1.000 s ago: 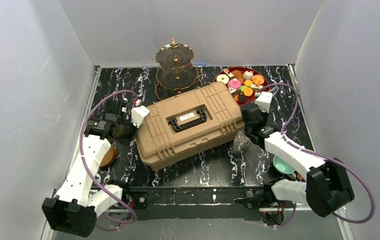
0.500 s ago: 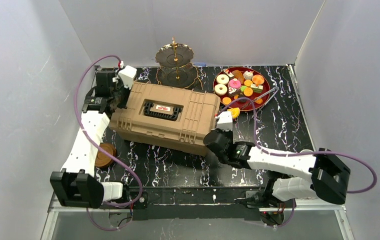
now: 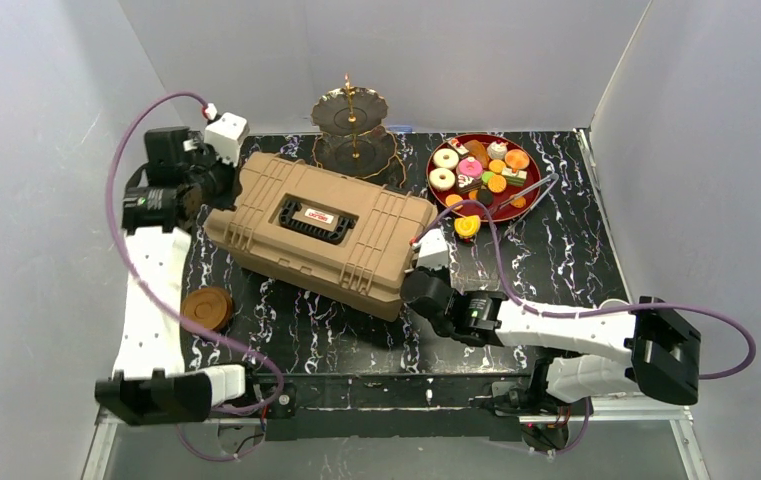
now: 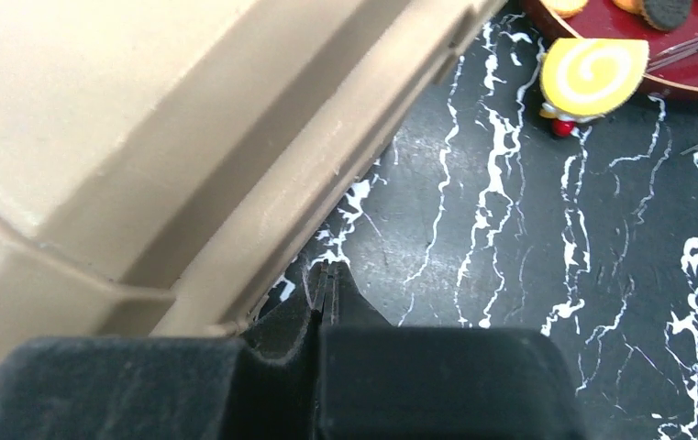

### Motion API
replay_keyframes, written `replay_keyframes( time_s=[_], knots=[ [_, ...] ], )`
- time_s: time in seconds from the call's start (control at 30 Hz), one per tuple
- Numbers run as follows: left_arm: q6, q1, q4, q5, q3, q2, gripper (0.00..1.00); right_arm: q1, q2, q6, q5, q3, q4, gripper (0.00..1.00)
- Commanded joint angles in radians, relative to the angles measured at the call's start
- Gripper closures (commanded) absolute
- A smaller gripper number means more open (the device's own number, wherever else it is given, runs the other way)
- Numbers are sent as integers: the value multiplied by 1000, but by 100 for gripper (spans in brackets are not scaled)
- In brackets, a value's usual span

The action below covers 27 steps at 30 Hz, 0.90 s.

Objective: Serve the afternoon tea
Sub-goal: Adjust the distractor at the corner of the board.

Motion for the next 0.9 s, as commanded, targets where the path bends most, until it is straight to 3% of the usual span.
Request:
replay_keyframes(
  time_s=[0.0, 0.13, 0.3, 0.5, 0.87],
  knots=[
    [134, 1, -320, 157, 63, -189, 100, 16, 21, -23, -96, 78, 92, 99],
    [311, 1, -474, 186, -172, -305, 100, 20, 70, -22, -133, 76, 175, 99],
    [360, 1, -445, 175, -384, -428, 100, 21, 192, -45, -152, 157, 241, 99],
    [361, 1, -362, 230, -479, -425, 100, 16, 395, -146, -137, 329, 327, 99],
    [380, 0, -258, 347, -515, -364, 100, -68, 763, -181, -316, 759, 305, 99]
  ],
)
